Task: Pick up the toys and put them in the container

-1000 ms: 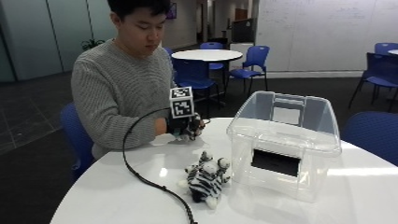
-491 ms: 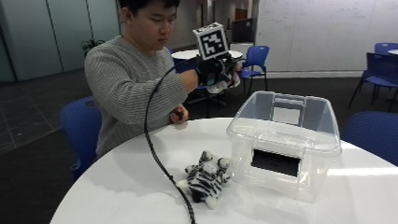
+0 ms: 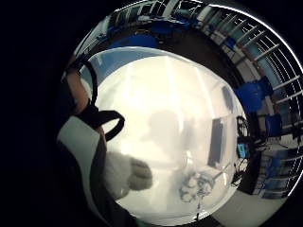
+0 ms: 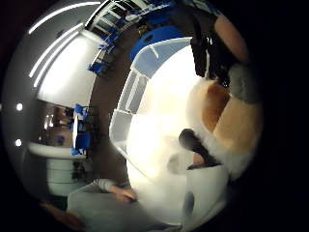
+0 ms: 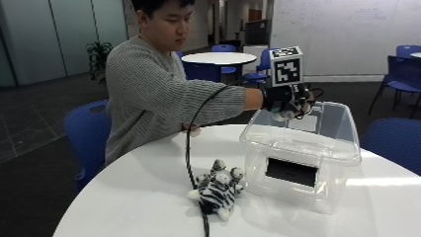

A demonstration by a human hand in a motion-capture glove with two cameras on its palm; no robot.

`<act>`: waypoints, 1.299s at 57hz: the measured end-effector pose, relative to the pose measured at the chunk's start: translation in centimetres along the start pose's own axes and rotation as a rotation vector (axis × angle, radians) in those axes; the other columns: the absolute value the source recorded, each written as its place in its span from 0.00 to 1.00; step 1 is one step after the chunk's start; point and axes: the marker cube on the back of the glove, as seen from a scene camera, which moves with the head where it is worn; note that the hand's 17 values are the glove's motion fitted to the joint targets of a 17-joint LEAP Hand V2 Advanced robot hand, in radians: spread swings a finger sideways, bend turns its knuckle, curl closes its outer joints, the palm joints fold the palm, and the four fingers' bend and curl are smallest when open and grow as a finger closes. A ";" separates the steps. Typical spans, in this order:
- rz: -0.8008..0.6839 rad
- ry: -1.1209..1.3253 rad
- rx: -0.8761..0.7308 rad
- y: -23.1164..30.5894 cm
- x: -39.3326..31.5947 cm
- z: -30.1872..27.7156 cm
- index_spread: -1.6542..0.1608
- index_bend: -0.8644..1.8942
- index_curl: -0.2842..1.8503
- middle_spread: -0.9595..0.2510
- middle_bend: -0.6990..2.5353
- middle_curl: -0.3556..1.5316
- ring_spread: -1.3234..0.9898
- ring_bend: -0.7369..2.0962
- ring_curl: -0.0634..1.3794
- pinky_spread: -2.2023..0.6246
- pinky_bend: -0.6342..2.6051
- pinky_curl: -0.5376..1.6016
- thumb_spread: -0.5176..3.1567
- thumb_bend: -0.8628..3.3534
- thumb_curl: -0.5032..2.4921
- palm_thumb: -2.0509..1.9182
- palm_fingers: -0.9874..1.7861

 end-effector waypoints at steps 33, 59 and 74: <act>0.030 0.003 -0.240 3.8 3.0 0.2 0.72 0.33 0.29 0.64 0.26 0.48 0.48 0.56 0.37 0.74 0.62 0.47 0.48 0.20 0.46 0.55 0.27; 0.226 0.045 -0.098 19.2 16.4 -6.8 0.72 0.36 0.25 0.66 0.27 0.41 0.51 0.49 0.31 0.78 0.55 0.42 0.53 0.20 0.35 0.54 0.31; 0.372 0.016 -0.173 24.3 21.8 -4.5 0.71 0.36 0.25 0.66 0.27 0.40 0.52 0.46 0.28 0.79 0.52 0.40 0.53 0.20 0.32 0.54 0.32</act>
